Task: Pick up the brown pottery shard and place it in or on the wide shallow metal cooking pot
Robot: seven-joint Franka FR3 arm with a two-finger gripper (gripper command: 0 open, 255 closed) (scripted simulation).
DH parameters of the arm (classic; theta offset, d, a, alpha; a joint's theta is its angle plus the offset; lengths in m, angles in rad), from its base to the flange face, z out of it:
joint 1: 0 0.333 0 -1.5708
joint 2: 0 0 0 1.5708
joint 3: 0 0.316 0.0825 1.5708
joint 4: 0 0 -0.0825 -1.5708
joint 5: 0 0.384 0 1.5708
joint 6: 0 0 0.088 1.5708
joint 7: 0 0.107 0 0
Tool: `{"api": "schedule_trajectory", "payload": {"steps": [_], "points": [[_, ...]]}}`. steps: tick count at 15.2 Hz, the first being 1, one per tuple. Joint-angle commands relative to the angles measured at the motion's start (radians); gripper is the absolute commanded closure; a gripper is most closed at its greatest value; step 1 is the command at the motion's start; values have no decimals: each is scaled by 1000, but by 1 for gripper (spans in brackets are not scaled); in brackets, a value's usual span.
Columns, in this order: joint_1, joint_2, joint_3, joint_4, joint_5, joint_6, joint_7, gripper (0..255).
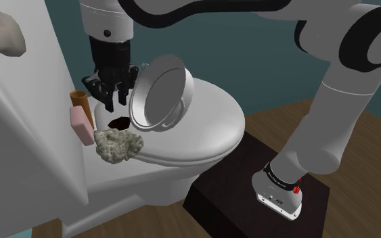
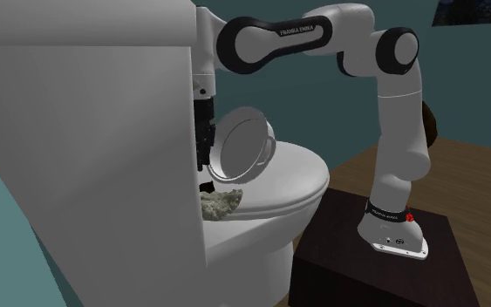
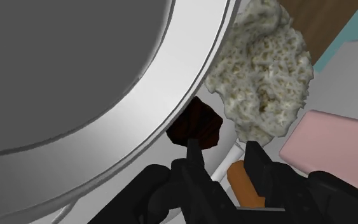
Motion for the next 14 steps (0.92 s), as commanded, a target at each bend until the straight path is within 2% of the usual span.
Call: {"api": "schedule_trajectory", "payload": {"steps": [1, 8, 9, 10, 14], "points": [[-4, 6, -8, 27, -12, -44, -3, 255], [10, 21, -5, 140, -20, -145, 3, 255], [7, 19, -5, 127, -19, -131, 2, 255], [7, 19, -5, 127, -19, -131, 2, 0], [84, 117, -40, 142, -117, -135, 216, 0]]}}
